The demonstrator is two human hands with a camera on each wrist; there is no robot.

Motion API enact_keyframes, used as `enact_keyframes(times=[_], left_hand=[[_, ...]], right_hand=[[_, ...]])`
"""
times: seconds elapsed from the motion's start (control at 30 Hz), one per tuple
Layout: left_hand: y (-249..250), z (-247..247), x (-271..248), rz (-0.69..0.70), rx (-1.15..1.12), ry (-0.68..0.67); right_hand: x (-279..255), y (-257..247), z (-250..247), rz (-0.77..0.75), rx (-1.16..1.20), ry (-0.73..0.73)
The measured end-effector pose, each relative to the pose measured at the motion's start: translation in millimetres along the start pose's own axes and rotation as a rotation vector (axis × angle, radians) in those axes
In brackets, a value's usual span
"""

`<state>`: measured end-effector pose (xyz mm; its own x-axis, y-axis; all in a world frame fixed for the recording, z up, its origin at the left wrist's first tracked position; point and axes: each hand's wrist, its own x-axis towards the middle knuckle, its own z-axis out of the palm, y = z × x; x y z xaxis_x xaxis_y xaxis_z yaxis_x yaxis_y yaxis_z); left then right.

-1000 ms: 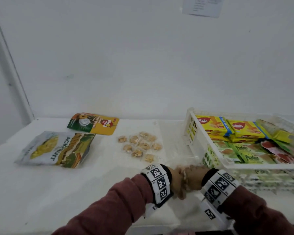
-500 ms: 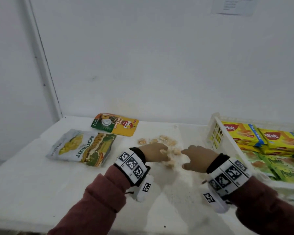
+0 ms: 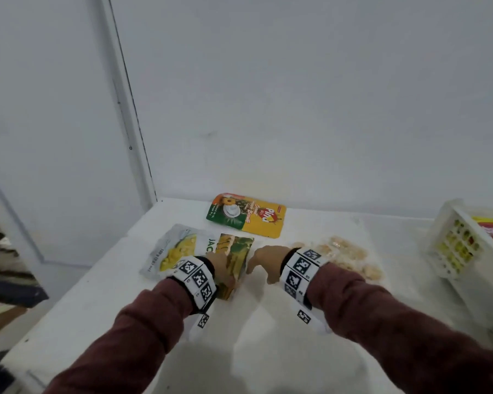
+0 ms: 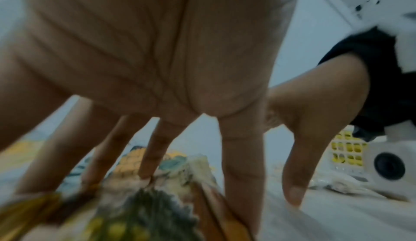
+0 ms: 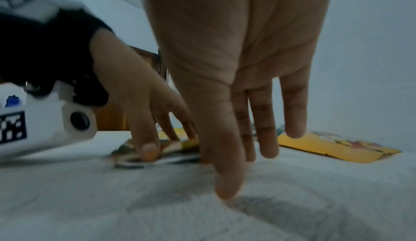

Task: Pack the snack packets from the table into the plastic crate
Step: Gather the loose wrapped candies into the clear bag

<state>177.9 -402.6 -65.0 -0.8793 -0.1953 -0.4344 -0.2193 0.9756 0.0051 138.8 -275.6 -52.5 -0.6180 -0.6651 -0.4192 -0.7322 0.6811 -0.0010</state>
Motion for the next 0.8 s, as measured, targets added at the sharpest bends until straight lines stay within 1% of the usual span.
enact_keyframes(times=[0.07,0.13,0.2,0.27,0.33,0.4,0.47,0.57,0.7,0.8], left_hand=[[-5.3,3.6,2.3,0.025,0.023,-0.003],[-7.5,1.7,1.5,0.107,0.012,0.011],[-9.7,-3.7,-2.6,0.163,-0.043,0.005],[-15.7,-10.5,-2.6,0.177,-0.059,-0.013],[-24.4,-15.4,2.8,0.175,-0.059,-0.024],[-33.0,-20.4,5.9,0.16,-0.065,0.002],[-39.6,-24.7,5.5,0.175,-0.093,0.023],[-45.4,-30.1,3.1,0.205,-0.144,0.006],[-47.6,-36.2,2.8,0.23,-0.184,-0.037],[-48.1,-33.6,8.9,0.257,-0.172,-0.04]], right_hand=[[13.2,-10.3,-5.2,0.058,0.029,-0.069],[19.4,-17.3,-4.9,0.072,0.014,-0.088],[23.4,-15.7,-0.2,0.059,-0.008,-0.027],[26.4,-8.1,6.1,0.026,0.011,0.053],[29.0,-0.4,8.7,0.016,0.093,0.093],[29.4,2.6,5.2,-0.013,0.183,0.131],[29.0,5.5,1.6,-0.051,0.277,0.182],[26.5,6.9,-3.9,-0.074,0.379,0.262],[18.2,8.4,-18.5,-0.088,0.428,0.31],[3.7,10.9,-32.5,-0.113,0.462,0.345]])
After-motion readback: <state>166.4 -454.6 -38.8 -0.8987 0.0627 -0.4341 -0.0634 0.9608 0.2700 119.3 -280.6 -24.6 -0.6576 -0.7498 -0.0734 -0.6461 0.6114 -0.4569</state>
